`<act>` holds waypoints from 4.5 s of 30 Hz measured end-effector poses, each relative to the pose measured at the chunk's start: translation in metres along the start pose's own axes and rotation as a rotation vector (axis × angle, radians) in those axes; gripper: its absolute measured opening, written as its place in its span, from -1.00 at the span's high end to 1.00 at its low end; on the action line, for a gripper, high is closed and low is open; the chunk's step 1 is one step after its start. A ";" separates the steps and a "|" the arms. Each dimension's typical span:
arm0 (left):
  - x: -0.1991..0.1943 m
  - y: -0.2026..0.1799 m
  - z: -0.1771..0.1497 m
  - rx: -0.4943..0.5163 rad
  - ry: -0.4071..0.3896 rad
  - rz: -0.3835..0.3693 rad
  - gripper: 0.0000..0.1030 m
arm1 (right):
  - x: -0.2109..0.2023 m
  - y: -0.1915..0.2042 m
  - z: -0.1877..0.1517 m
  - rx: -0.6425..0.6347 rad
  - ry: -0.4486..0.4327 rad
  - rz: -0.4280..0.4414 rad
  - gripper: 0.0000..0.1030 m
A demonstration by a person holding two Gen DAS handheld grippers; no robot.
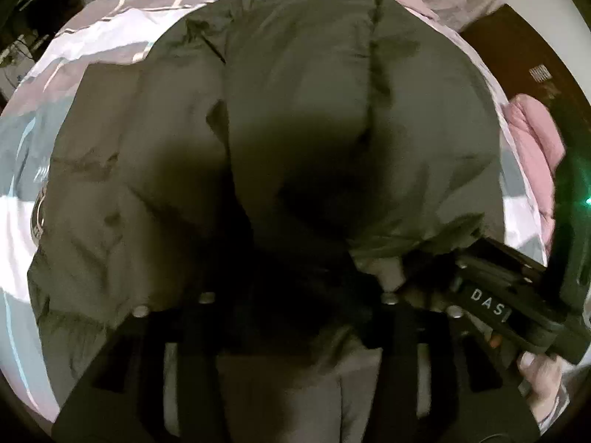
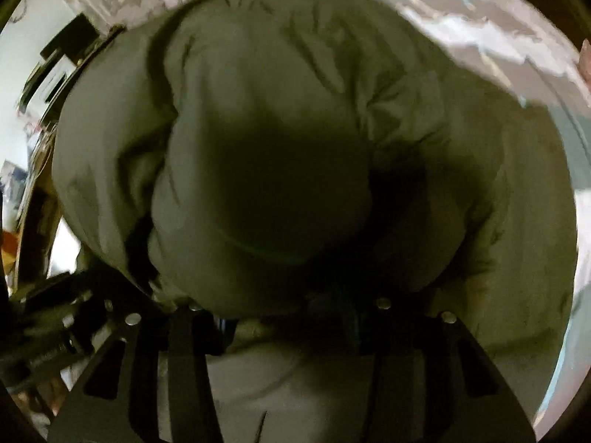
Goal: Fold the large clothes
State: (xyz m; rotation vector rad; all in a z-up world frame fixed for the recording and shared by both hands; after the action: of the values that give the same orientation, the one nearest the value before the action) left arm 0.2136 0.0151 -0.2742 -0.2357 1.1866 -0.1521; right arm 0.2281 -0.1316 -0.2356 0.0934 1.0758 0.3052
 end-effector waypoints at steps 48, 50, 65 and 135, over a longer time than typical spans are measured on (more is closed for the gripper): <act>-0.040 0.007 -0.010 -0.023 -0.188 0.083 -0.41 | -0.051 -0.024 -0.044 0.095 -0.151 -0.144 -0.37; -0.033 0.006 -0.021 0.001 -0.156 0.087 -0.45 | -0.037 -0.028 -0.059 0.095 -0.102 -0.167 -0.37; -0.099 0.006 -0.077 0.124 -0.258 0.229 -0.93 | -0.059 -0.065 -0.093 0.213 -0.079 -0.119 -0.80; -0.155 0.178 -0.138 -0.469 -0.161 -0.510 0.98 | -0.149 -0.154 -0.141 0.704 -0.125 0.554 0.78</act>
State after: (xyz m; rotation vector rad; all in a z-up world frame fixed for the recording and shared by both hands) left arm 0.0274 0.2100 -0.2306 -0.9474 0.9685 -0.2930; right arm 0.0702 -0.3319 -0.2096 1.0386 0.9771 0.3960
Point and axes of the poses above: each gripper's, at about its wrist camera, not at the fingertips, and x roughly the way its jaws point, y to its left, z to its top, the point moved 5 cm from there along x, roughly the way its jaws point, and after that the axes turned 1 degree about -x, right-handed, at the moved point
